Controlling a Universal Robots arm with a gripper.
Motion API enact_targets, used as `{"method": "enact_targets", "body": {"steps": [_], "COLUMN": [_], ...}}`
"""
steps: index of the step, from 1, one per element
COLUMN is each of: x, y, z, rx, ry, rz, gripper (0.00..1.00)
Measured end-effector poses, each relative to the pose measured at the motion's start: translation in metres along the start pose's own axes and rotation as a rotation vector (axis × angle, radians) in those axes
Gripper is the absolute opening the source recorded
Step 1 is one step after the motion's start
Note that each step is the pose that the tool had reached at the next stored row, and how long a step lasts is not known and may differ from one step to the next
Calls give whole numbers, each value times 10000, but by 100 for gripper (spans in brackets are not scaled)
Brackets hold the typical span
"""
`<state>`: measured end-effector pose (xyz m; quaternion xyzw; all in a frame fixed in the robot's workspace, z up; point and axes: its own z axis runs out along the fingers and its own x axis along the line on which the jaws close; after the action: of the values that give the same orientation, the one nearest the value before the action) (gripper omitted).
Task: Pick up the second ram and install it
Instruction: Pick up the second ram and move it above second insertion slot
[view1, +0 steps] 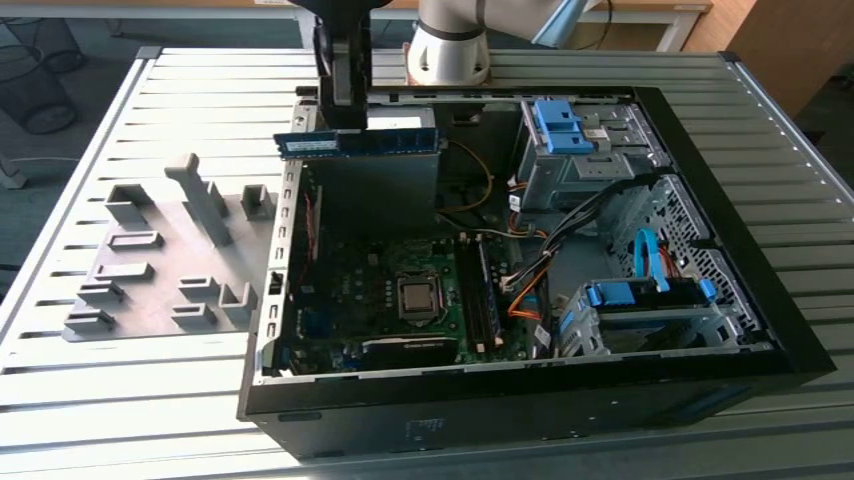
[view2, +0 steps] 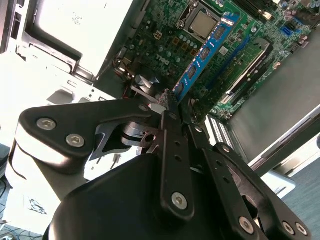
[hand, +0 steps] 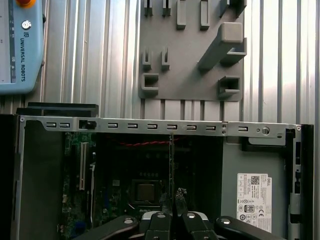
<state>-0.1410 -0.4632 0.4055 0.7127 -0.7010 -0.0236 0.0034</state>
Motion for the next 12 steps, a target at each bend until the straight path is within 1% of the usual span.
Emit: {"method": "enact_targets", "body": {"steps": [12], "x": [1], "y": [-52], "z": [-2], "rx": [0], "ry": [0], "rz": [0], "gripper": [14]}}
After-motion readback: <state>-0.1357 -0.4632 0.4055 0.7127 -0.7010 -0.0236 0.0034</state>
